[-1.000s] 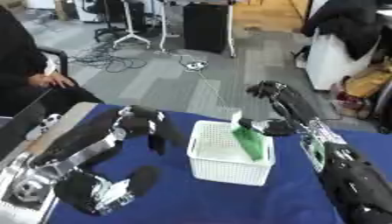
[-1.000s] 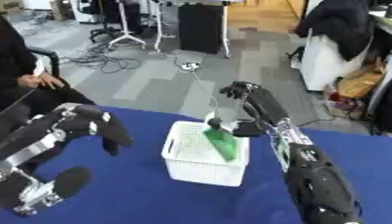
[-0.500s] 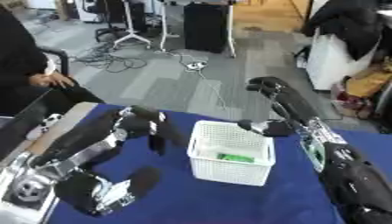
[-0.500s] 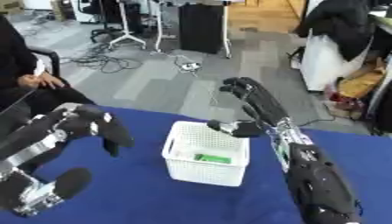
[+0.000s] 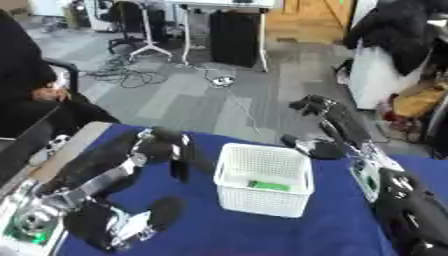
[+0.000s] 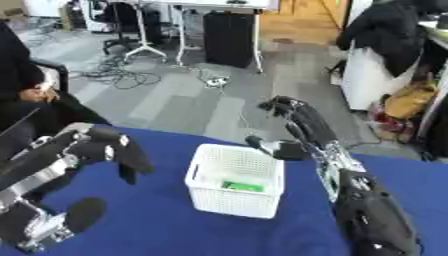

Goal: Pick up objects on the table and place them in the box.

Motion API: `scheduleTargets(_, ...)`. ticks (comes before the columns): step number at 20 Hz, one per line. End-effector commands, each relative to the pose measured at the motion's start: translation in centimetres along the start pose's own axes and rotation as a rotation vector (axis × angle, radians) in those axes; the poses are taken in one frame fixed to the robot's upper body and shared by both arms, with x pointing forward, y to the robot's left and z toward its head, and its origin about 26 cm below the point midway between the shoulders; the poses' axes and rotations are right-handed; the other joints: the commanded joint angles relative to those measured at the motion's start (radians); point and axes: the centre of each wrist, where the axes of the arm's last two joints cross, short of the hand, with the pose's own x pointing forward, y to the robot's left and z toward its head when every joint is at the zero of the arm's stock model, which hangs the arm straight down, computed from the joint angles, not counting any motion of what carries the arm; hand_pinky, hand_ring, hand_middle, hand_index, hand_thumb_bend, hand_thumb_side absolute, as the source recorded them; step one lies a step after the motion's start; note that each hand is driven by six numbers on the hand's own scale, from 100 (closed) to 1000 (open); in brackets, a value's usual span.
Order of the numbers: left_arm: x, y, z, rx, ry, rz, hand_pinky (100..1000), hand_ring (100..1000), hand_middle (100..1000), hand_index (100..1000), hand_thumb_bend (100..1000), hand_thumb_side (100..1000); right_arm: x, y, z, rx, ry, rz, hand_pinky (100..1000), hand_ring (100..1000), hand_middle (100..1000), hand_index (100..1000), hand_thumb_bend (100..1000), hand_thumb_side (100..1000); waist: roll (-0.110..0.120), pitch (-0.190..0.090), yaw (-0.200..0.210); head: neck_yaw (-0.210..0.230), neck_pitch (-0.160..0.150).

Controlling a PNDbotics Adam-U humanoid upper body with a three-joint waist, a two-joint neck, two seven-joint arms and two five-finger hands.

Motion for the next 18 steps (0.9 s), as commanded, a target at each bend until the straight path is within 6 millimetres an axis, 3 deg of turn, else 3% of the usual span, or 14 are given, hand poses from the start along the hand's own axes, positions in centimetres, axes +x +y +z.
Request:
scheduleTargets(1, 0.0, 1.0, 0.5, -0.007, 0.023, -0.042, 395, 476, 582, 756, 124, 1000, 1.5, -1.6, 0.4, -0.065, -0.072, -0.16, 100, 151, 297, 575, 470, 1000, 0.005, -0.018, -0.011, -0.027, -0.071)
scheduleTargets(3, -0.3, 1.0, 1.1, -0.016, 0.046, -0.045, 395, 476, 582, 755, 124, 1000, 4.4, -1.8, 1.5, -0.055, -0.108, -0.278, 100, 127, 244, 513, 435, 1000, 0.015, -0.024, -0.036, -0.034, -0.123)
scheduleTargets(5, -0.6, 0.8, 1.7, -0.023, 0.071, -0.044, 396, 477, 583, 754, 124, 1000, 8.1, -4.2, 1.0, -0.079, -0.167, -0.362, 100, 100, 197, 454, 393, 1000, 0.026, -0.035, -0.063, -0.046, -0.144)
scheduleTargets(9, -1.0, 0.5, 2.5, -0.019, 0.102, -0.038, 398, 478, 585, 760, 124, 1000, 13.5, -9.8, 0.6, -0.177, -0.271, -0.471, 100, 100, 143, 381, 426, 1000, 0.039, -0.058, -0.095, -0.173, -0.162)
scheduleTargets(12, -1.1, 0.5, 2.7, -0.015, 0.116, -0.041, 397, 477, 584, 759, 124, 1000, 16.1, -12.2, 0.5, -0.304, -0.34, -0.563, 100, 100, 117, 348, 503, 1000, 0.043, -0.061, -0.105, -0.266, -0.18)
scheduleTargets(13, -1.1, 0.4, 2.8, -0.017, 0.119, -0.041, 397, 478, 584, 759, 124, 1000, 16.8, -12.8, 0.5, -0.353, -0.363, -0.589, 100, 100, 117, 352, 444, 1000, 0.043, -0.061, -0.109, -0.286, -0.182)
scheduleTargets(16, -1.2, 0.3, 2.9, -0.021, 0.123, -0.039, 397, 477, 584, 759, 124, 1000, 18.3, -13.8, 0.4, -0.489, -0.417, -0.652, 100, 100, 124, 349, 451, 1000, 0.045, -0.062, -0.115, -0.351, -0.181)
scheduleTargets(18, -1.2, 0.3, 3.0, -0.016, 0.128, -0.041, 397, 477, 584, 759, 124, 1000, 18.7, -13.9, 0.3, -0.575, -0.447, -0.684, 100, 100, 134, 353, 385, 1000, 0.046, -0.062, -0.116, -0.411, -0.179)
